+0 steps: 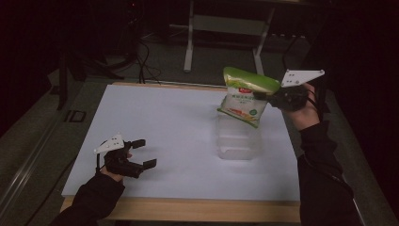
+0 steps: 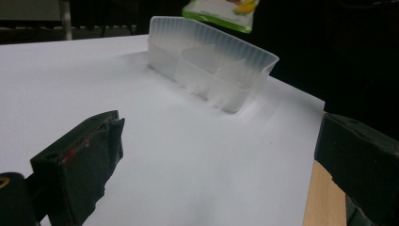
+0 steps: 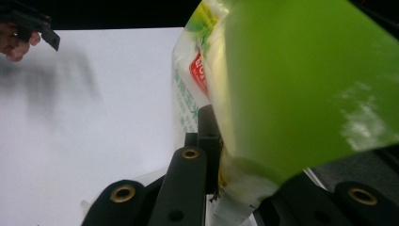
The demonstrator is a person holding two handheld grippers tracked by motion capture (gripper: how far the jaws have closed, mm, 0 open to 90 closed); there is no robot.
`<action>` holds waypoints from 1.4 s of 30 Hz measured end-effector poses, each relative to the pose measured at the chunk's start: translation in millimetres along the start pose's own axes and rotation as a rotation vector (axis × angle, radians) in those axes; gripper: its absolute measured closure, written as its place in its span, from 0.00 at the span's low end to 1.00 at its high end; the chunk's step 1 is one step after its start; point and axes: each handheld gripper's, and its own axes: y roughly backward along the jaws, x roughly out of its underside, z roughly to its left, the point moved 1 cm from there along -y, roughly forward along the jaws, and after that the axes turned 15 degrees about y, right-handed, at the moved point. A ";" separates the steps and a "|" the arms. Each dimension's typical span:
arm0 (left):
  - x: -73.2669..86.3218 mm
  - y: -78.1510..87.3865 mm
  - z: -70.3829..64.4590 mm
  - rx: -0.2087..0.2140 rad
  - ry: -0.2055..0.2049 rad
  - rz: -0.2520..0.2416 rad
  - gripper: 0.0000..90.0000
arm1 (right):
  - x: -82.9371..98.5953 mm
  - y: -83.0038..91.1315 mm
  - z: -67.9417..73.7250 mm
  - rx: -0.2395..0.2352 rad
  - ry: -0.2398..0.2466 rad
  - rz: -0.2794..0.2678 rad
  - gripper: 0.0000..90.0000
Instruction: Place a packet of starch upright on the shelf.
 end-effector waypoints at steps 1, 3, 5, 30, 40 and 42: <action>1.0 -0.1 0.3 -0.002 -0.001 0.003 0.02 | 2.4 -2.0 -3.1 0.002 -0.007 0.004 0.96; 2.3 -0.5 0.4 -0.003 0.001 0.005 0.02 | 7.1 -6.0 -8.8 -0.001 -0.023 0.013 0.96; 3.2 -0.5 0.7 -0.006 -0.003 0.008 0.02 | 12.7 -9.9 -12.7 -0.008 -0.036 0.016 0.96; 3.4 5.5 7.7 -0.031 0.009 -0.018 0.02 | 35.3 -19.7 -8.5 -0.075 -0.121 0.012 0.96; 4.0 4.6 7.1 -0.030 0.000 -0.012 0.02 | 46.0 -39.1 -2.1 -0.087 -0.131 0.031 0.96; 4.4 4.3 7.1 -0.028 0.000 -0.011 0.02 | 46.5 -41.3 -2.1 -0.090 -0.132 0.024 0.96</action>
